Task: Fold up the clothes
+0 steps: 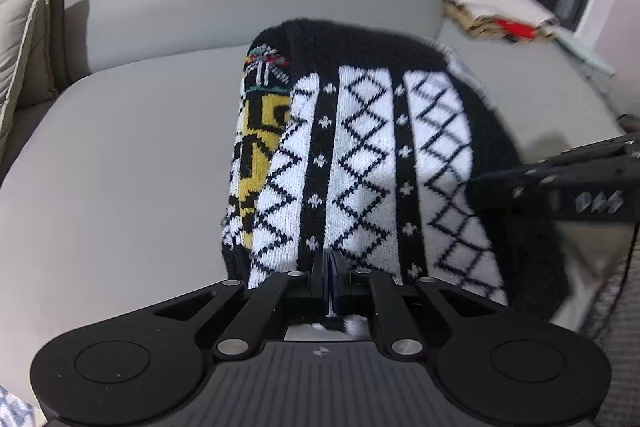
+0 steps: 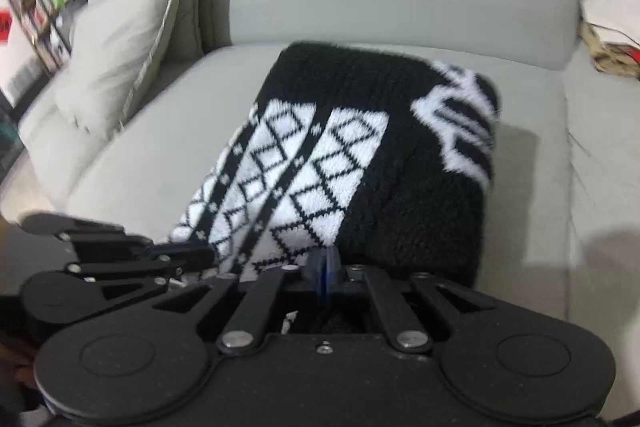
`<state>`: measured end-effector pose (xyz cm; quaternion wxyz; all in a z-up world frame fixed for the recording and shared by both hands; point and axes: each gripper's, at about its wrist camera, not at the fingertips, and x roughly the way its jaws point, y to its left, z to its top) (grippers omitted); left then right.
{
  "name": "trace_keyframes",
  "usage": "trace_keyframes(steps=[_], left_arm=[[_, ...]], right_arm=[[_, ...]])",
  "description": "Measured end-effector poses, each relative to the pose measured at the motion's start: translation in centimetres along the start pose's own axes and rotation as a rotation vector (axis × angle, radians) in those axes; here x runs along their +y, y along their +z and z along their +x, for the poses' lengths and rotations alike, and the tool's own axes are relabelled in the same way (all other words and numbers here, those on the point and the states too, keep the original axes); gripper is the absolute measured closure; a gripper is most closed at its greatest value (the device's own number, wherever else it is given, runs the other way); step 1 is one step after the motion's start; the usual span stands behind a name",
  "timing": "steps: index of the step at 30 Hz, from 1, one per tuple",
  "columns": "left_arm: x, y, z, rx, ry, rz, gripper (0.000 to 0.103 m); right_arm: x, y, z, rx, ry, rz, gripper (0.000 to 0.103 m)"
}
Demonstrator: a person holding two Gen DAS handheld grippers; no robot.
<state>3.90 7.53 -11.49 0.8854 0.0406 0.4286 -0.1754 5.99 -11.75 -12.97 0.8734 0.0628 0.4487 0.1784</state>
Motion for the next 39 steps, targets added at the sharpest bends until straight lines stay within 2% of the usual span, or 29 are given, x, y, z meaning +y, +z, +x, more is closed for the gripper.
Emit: trace_keyframes(steps=[3,6,10,11,12,14,15,17,20,23,26,28,32,34,35,36,39], left_arm=[[-0.2,1.4,-2.7,-0.082,-0.032,0.006,0.092],[-1.0,4.0,-3.6,-0.167,-0.031,0.005,0.092],[-2.1,7.8,-1.2,-0.221,-0.013,-0.009,0.092],[-2.0,8.5,-0.2,-0.224,-0.025,-0.021,0.092],[-1.9,9.3,0.9,-0.215,-0.021,-0.028,0.092],[-1.5,10.6,3.3,-0.186,0.008,-0.036,0.092],[-1.2,11.1,4.7,-0.154,0.024,-0.037,0.095],[-0.7,11.6,7.5,-0.069,0.060,-0.036,0.096],[0.6,11.4,11.2,0.033,0.077,-0.062,0.097],[1.7,11.6,12.8,0.077,0.060,-0.099,0.097],[2.4,12.2,13.1,0.106,0.042,-0.117,0.097],[2.6,12.4,12.6,0.107,0.028,-0.126,0.097],[2.2,12.3,8.9,0.030,-0.015,-0.128,0.095],[1.5,11.7,5.7,-0.026,0.010,-0.098,0.092],[1.1,11.1,4.2,-0.045,0.028,-0.079,0.092],[0.7,10.4,2.8,-0.059,0.048,-0.059,0.091],[-0.5,7.6,0.0,-0.045,0.063,-0.042,0.090]], right_arm=[[-1.5,0.8,-3.8,-0.064,0.011,0.033,0.094],[-3.0,2.4,-5.7,-0.148,-0.011,0.090,0.094],[-4.9,5.3,-3.8,-0.186,-0.005,0.181,0.091],[-5.2,5.9,-2.9,-0.188,-0.001,0.198,0.086],[-5.5,6.5,-1.9,-0.191,-0.003,0.207,0.077],[-5.3,7.7,0.7,-0.203,-0.038,0.189,0.074],[-5.2,8.2,2.0,-0.196,-0.054,0.181,0.074],[-5.1,8.9,5.0,-0.116,-0.073,0.166,0.080],[-4.6,9.5,9.1,0.011,-0.105,0.113,0.081],[-4.4,10.3,12.3,0.097,-0.123,0.078,0.082],[-4.9,11.2,13.9,0.137,-0.113,0.103,0.082],[-5.0,11.3,13.3,0.132,-0.101,0.108,0.082],[-5.1,10.8,8.5,0.058,-0.072,0.103,0.081],[-5.1,10.4,5.9,0.020,-0.054,0.105,0.071],[-5.2,10.0,4.1,-0.005,-0.035,0.121,0.060],[-5.2,9.5,2.4,-0.024,-0.018,0.133,0.054],[-5.2,7.5,-1.3,-0.022,0.009,0.117,0.054]])
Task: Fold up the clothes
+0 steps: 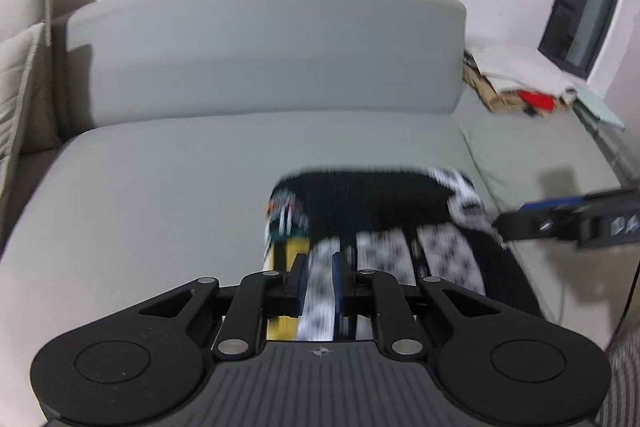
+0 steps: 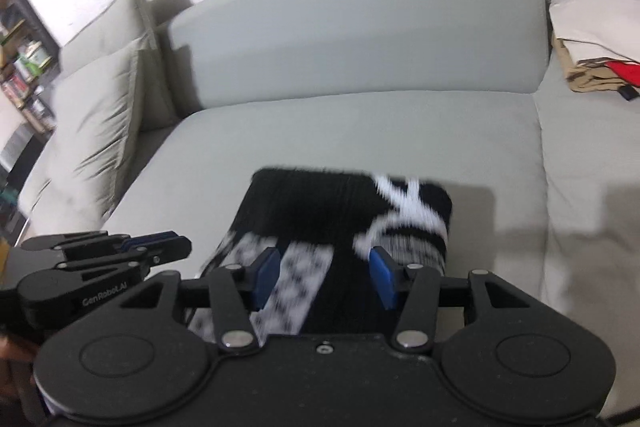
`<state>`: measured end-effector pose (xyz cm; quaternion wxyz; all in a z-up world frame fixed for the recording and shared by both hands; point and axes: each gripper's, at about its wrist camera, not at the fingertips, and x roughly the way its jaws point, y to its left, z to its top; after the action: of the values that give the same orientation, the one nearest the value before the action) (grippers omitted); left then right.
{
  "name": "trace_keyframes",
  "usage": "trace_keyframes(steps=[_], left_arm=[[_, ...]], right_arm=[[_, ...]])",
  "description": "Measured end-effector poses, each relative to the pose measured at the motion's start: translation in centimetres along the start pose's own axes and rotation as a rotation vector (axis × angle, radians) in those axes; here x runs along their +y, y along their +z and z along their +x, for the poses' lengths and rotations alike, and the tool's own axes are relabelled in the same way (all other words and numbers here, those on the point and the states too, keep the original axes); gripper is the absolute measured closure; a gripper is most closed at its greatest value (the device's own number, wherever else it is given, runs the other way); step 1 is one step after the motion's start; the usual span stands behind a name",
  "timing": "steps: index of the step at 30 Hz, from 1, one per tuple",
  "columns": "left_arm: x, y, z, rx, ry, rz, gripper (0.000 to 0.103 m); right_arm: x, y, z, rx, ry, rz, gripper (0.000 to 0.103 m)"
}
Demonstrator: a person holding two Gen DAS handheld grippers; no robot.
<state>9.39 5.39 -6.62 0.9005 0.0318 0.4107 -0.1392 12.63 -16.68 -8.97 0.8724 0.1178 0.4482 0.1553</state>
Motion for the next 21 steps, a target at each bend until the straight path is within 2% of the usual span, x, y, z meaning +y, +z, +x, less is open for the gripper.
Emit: trace_keyframes(steps=[4,7,9,10,12,14,16,17,18,20,21], left_arm=[[-0.3,-3.9,-1.4,0.060,-0.075,-0.049,0.090],[0.6,-6.1,1.2,0.114,-0.060,-0.084,0.093],[1.6,-6.9,1.7,0.095,-0.092,-0.140,0.094],[1.8,-7.0,1.1,0.061,-0.109,-0.154,0.094],[1.1,-7.0,-2.1,-0.060,-0.126,-0.099,0.098],[-0.3,-7.2,-6.3,-0.203,-0.122,-0.009,0.093],[-1.9,-7.6,-10.9,-0.351,-0.108,0.083,0.063],[-2.6,-7.7,-12.8,-0.415,-0.108,0.111,0.041],[-3.3,-7.8,-14.5,-0.471,-0.123,0.130,0.033],[-4.2,-8.1,-17.4,-0.555,-0.162,0.160,0.041],[-4.6,-8.3,-18.8,-0.594,-0.182,0.175,0.055]], right_arm=[[0.0,-3.5,-1.9,0.073,-0.020,-0.032,0.054],[0.1,-5.7,-0.9,0.143,-0.039,-0.051,0.053],[0.5,-6.6,0.6,0.143,-0.073,-0.074,0.037],[0.6,-6.8,0.7,0.128,-0.084,-0.080,0.035],[1.1,-6.9,-0.1,0.102,-0.105,-0.082,0.035],[1.4,-7.2,-2.7,0.036,-0.059,-0.051,0.033],[1.7,-7.5,-5.6,-0.056,-0.005,-0.012,0.021],[1.7,-7.7,-7.3,-0.109,0.021,0.008,0.017],[1.7,-7.8,-8.8,-0.150,0.036,0.022,0.016],[1.5,-8.0,-11.1,-0.209,0.046,0.049,0.015],[1.3,-8.0,-12.1,-0.234,0.040,0.059,0.015]])
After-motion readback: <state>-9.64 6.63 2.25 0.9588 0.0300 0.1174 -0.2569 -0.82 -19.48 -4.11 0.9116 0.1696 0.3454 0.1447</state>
